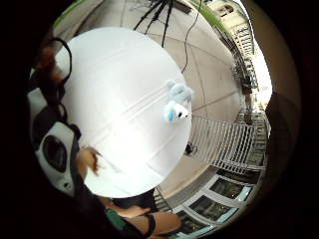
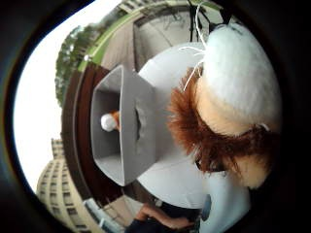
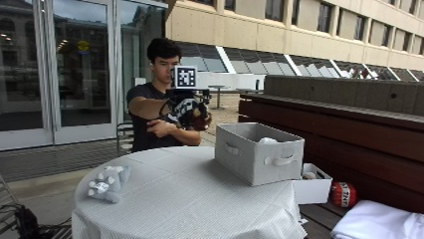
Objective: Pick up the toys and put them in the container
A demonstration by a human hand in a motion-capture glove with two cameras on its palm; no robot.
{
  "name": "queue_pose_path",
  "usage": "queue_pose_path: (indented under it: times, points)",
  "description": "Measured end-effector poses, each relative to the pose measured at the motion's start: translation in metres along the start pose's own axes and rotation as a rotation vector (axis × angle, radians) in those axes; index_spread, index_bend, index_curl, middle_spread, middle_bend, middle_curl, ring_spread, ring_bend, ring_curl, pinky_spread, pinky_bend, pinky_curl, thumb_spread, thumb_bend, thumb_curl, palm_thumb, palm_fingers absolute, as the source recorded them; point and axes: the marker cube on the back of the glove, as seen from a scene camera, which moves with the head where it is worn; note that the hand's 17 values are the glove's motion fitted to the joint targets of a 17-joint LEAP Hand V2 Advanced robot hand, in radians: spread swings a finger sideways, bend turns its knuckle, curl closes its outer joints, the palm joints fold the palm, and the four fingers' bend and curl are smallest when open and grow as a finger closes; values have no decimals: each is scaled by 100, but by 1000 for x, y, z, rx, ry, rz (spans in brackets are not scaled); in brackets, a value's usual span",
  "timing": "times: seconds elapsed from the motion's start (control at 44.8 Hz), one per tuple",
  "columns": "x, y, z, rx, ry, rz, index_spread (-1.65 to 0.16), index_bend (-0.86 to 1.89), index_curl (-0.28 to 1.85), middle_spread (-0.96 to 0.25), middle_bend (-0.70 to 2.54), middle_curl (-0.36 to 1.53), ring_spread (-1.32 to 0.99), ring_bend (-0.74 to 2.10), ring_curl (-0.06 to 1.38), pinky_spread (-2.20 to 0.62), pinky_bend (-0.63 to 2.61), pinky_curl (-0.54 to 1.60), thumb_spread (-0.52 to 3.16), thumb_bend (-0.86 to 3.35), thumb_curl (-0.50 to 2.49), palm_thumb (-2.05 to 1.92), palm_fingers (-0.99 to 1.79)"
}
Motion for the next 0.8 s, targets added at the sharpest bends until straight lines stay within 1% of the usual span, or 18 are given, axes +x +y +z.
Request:
queue_pose_path:
  times: [0.134,0.223,0.425,0.626,0.804]
  points:
    - [-44,-2,-46,83,23,-95,-38,10,7,-42,66,48,-43,121,47,-45,99,34,74,30,75,72,99]
    - [-75,4,-65,120,32,-126,-39,10,5,-43,67,50,-43,121,47,-45,98,35,71,30,77,72,99]
    - [-148,19,-98,134,36,-228,-40,11,0,-46,66,54,-43,123,48,-46,97,35,66,29,84,73,99]
    - [-204,35,-109,146,30,-304,-40,12,-1,-48,64,57,-43,123,48,-47,96,36,63,28,90,74,99]
    - [-244,45,-94,142,17,-374,-41,12,-1,-49,59,60,-43,123,48,-47,96,37,62,29,94,74,98]
